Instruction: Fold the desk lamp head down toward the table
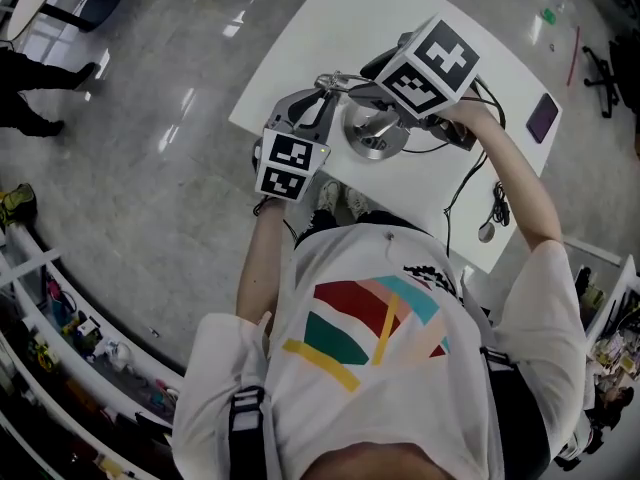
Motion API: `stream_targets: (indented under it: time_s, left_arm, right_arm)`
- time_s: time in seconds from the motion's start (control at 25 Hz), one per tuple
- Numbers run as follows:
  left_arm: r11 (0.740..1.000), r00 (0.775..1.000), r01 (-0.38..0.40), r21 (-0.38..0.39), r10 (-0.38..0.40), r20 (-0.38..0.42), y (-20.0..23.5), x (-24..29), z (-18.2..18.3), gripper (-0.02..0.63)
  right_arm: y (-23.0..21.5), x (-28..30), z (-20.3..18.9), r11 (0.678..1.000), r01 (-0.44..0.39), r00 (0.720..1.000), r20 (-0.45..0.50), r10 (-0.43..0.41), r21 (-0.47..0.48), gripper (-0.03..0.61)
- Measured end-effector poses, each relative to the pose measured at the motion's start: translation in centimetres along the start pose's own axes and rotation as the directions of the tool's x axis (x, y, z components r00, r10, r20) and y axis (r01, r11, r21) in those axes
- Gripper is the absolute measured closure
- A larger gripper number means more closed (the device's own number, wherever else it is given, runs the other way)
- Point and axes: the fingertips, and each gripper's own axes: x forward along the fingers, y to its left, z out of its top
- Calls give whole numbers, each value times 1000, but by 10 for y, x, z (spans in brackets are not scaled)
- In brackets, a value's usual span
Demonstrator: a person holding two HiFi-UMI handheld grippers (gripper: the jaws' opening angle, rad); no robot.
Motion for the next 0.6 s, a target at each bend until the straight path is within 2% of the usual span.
stream_targets:
  time_s: [0.08, 0.24, 0.32, 0.4, 0.48, 0.52, 0.56, 0.6]
  left_arm:
    - [1000, 1000, -4, -15, 4, 0, 1, -2, 0, 528]
    - [999, 998, -45, 22, 44, 37, -1, -12, 15, 529]
    - [998, 992, -56, -13, 57, 113, -1, -24, 36, 529]
    - [996, 976, -79, -49, 87, 200, 2, -37, 64, 548]
    - [993, 953, -104, -48, 114, 280, 2, -47, 97, 569]
    - [993, 940, -113, -42, 121, 320, 0, -51, 114, 569]
    - [992, 925, -119, -38, 125, 360, -3, -56, 131, 569]
    - [992, 908, -122, -37, 126, 400, -7, -62, 148, 569]
  right_arm:
    - [0, -3, 0, 1000, 12, 1000, 19, -12, 9, 437]
    - [2, -19, 5, 993, 104, 992, 83, -99, -56, 439]
    - [6, -44, 13, 990, 129, 975, 188, -117, -52, 439]
    - [10, -75, 23, 991, 137, 938, 323, -126, -12, 439]
    - [10, -104, 28, 985, 168, 875, 457, -161, 25, 439]
    - [9, -119, 28, 980, 195, 826, 531, -190, 48, 439]
    - [8, -136, 28, 972, 220, 759, 612, -223, 82, 439]
    - [8, -153, 27, 964, 233, 674, 693, -256, 129, 439]
